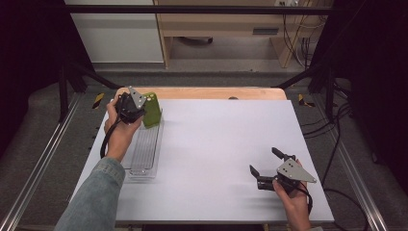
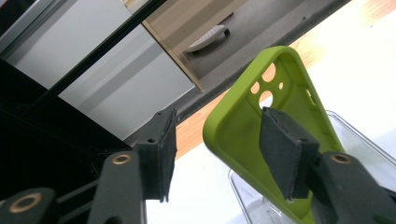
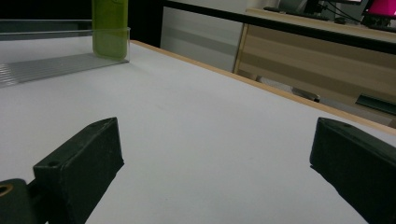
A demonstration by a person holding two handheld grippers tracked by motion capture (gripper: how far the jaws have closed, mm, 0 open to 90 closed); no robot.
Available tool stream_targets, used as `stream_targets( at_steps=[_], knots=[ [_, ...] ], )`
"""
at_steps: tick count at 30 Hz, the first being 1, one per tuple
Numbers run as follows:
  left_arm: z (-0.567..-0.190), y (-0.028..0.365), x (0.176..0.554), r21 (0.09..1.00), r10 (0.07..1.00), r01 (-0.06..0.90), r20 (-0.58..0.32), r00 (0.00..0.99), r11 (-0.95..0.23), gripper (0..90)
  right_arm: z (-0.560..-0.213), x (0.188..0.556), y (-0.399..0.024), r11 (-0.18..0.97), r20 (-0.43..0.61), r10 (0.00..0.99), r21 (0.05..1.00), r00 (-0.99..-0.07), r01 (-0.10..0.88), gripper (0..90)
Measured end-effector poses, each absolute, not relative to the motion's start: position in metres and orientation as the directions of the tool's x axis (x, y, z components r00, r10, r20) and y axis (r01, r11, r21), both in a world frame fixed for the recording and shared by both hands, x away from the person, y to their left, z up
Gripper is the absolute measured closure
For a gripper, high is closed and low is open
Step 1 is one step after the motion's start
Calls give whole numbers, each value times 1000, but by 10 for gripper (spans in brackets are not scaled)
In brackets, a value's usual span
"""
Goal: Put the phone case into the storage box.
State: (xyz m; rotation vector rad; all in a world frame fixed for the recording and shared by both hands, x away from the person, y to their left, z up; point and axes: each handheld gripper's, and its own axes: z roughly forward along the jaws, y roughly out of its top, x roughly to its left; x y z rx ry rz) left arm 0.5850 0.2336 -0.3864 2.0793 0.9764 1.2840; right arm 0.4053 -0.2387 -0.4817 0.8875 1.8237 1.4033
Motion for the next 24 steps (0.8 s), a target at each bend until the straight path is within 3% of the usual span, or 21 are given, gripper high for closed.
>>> stream_targets(
  at_steps=[6, 13, 24],
  knots=[
    [-386, 237, 567, 760, 816, 300, 510, 274, -576, 596, -482, 405, -238, 195, -100, 829, 974, -550, 118, 26],
    [-394, 236, 561, 717, 803, 371, 476, 359, -591, 864, -482, 405, -237, 201, -104, 828, 972, -552, 119, 26],
    [-407, 236, 589, 634, 784, 462, 472, 404, -620, 900, -482, 405, -238, 194, -97, 831, 973, -547, 123, 27]
  ],
)
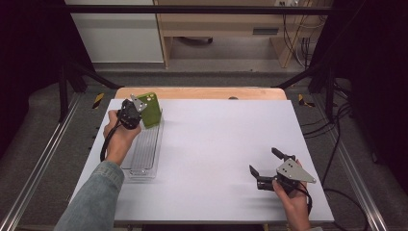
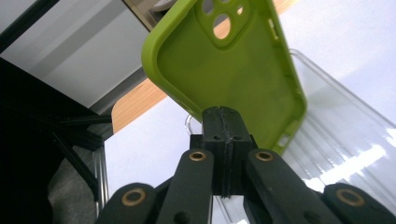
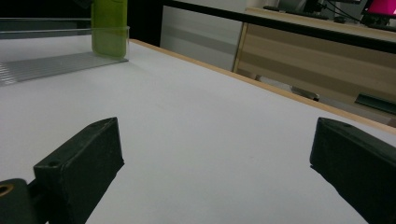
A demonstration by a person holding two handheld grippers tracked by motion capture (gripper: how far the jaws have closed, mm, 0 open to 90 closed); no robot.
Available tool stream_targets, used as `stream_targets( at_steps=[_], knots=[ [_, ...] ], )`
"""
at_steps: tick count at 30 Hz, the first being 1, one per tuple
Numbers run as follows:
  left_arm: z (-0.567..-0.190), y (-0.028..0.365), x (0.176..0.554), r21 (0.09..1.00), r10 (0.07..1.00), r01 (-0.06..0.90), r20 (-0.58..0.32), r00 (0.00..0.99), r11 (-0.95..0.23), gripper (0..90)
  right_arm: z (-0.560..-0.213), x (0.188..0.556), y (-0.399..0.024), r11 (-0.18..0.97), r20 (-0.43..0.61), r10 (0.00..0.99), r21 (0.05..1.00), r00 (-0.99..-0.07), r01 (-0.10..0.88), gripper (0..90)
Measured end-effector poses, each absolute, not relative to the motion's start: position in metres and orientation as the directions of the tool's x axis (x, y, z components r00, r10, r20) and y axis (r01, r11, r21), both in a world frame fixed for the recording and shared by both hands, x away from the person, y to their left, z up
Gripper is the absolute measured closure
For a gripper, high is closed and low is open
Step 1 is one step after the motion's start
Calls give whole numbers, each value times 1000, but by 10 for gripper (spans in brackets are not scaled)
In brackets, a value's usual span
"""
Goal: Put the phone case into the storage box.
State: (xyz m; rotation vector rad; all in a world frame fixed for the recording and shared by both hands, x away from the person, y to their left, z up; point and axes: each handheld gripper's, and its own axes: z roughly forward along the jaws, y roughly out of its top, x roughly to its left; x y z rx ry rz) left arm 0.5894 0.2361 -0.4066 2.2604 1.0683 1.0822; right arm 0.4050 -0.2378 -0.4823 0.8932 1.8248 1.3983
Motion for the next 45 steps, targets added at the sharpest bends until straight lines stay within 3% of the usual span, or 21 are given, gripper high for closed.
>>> stream_targets(
  at_steps=[28, 45],
  knots=[
    [-411, 238, 611, 617, 764, 451, 488, 422, -644, 900, -483, 405, -238, 193, -96, 832, 973, -546, 123, 28],
    [-392, 232, 585, 716, 819, 426, 372, 436, -552, 900, -482, 405, -238, 191, -98, 833, 974, -544, 118, 29]
  ],
)
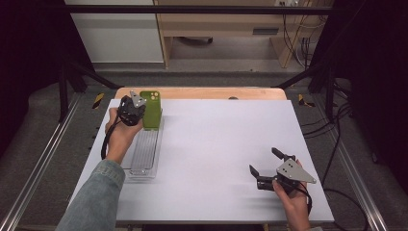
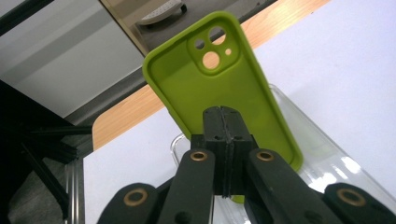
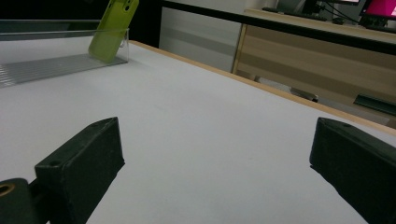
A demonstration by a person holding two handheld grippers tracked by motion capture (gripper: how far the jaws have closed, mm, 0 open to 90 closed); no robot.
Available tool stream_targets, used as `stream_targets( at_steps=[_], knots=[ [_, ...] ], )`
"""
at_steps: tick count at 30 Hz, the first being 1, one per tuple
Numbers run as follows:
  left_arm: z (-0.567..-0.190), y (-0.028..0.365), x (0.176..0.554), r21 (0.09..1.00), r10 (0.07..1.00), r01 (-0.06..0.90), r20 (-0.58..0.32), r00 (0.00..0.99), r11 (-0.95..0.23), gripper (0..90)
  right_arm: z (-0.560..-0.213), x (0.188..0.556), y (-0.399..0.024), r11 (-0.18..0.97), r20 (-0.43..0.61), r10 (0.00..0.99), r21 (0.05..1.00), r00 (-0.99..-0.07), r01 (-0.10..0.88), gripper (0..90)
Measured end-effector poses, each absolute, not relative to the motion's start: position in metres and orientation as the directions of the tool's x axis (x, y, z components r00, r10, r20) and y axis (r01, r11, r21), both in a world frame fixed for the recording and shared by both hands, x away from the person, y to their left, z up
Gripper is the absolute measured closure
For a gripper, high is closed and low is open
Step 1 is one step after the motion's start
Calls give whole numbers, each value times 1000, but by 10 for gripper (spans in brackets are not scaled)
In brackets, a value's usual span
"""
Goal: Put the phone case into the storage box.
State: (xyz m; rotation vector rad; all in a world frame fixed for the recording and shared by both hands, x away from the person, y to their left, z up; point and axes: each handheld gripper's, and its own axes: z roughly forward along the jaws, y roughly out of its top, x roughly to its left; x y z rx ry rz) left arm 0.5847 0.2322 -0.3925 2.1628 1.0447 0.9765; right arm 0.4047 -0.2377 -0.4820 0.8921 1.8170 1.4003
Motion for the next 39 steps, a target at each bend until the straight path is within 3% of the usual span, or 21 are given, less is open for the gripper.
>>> stream_targets(
  at_steps=[19, 33, 36, 39],
  knots=[
    [-389, 221, 551, 747, 820, 402, 328, 469, -529, 900, -480, 404, -239, 175, -91, 836, 979, -541, 107, 28],
    [-377, 215, 532, 819, 839, 355, 254, 482, -452, 899, -480, 404, -239, 172, -89, 837, 979, -539, 106, 28],
    [-375, 212, 527, 835, 840, 330, 253, 480, -440, 810, -480, 404, -240, 172, -89, 838, 979, -539, 106, 27],
    [-375, 209, 522, 849, 838, 313, 238, 491, -425, 780, -480, 404, -239, 175, -90, 837, 979, -539, 107, 28]
  ],
)
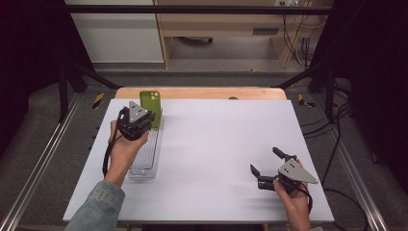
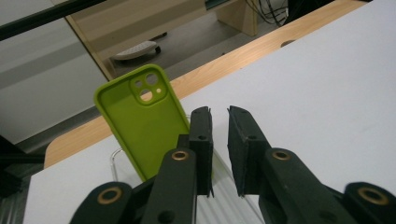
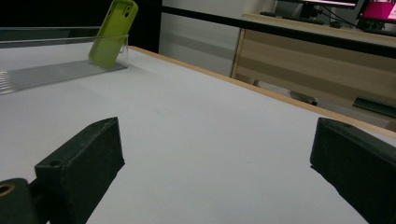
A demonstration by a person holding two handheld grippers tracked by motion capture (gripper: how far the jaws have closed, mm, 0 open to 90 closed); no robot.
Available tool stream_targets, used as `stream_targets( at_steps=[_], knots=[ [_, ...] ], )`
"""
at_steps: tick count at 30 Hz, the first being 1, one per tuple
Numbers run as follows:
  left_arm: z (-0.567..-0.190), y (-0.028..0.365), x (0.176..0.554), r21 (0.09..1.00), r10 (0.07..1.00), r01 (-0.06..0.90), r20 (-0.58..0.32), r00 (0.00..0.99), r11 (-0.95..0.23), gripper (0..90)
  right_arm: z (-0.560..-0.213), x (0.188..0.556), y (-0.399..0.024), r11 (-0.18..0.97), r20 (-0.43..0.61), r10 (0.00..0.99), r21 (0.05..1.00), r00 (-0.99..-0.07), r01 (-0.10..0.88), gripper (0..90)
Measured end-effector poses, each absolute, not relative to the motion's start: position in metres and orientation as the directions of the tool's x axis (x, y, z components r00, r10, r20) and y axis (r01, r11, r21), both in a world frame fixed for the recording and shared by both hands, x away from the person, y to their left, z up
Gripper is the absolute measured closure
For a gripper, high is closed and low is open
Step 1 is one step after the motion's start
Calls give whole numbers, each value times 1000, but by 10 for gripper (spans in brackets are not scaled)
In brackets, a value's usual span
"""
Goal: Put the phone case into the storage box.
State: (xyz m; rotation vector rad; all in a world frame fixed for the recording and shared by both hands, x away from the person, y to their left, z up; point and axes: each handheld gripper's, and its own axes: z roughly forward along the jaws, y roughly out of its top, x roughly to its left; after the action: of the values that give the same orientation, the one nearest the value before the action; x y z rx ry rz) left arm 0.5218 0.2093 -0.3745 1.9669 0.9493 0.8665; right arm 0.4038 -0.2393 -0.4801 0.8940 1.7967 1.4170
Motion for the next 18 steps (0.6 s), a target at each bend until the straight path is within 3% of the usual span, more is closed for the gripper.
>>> stream_targets(
  at_steps=[9, 18],
  knots=[
    [-372, 197, 507, 879, 831, 279, 200, 520, -386, 498, -481, 404, -239, 184, -96, 837, 977, -538, 112, 28],
    [-372, 184, 494, 909, 803, 225, 169, 572, -352, 281, -481, 404, -238, 189, -99, 839, 975, -536, 116, 28]
  ],
)
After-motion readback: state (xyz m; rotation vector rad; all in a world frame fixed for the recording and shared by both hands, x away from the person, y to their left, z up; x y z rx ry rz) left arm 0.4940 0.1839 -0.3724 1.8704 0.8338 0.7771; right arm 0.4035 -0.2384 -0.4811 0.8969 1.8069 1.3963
